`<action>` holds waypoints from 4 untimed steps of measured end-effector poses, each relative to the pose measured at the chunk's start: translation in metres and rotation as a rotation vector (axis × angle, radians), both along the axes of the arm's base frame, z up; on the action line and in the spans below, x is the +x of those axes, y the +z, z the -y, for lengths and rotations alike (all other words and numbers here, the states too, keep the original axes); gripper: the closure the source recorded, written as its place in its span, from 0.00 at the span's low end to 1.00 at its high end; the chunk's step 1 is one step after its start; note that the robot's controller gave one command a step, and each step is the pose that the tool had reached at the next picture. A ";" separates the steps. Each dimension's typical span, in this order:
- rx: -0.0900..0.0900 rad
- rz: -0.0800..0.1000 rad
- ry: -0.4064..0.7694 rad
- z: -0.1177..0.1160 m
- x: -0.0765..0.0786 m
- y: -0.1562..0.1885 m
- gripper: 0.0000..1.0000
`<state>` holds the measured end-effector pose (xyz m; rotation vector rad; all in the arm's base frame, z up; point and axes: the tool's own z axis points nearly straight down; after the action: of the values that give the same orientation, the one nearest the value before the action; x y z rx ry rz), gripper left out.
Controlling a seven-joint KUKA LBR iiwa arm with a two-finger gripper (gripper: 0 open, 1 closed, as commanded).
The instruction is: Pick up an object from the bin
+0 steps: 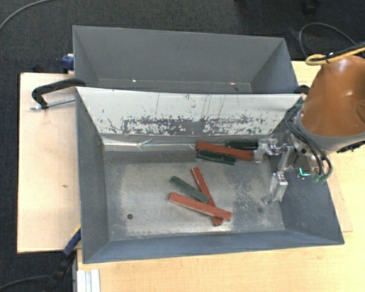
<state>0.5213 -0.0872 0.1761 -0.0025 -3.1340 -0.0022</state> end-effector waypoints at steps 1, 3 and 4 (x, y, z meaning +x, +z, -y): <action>0.002 0.005 0.158 -0.063 -0.027 -0.018 0.00; 0.004 0.019 -0.018 -0.161 0.084 -0.102 0.00; 0.003 0.011 0.426 -0.232 0.064 -0.104 0.00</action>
Offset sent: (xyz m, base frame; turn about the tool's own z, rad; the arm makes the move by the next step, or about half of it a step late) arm -0.0270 0.0609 -0.0184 -0.1554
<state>0.5853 0.1443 0.0720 0.6624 -3.0747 -0.0050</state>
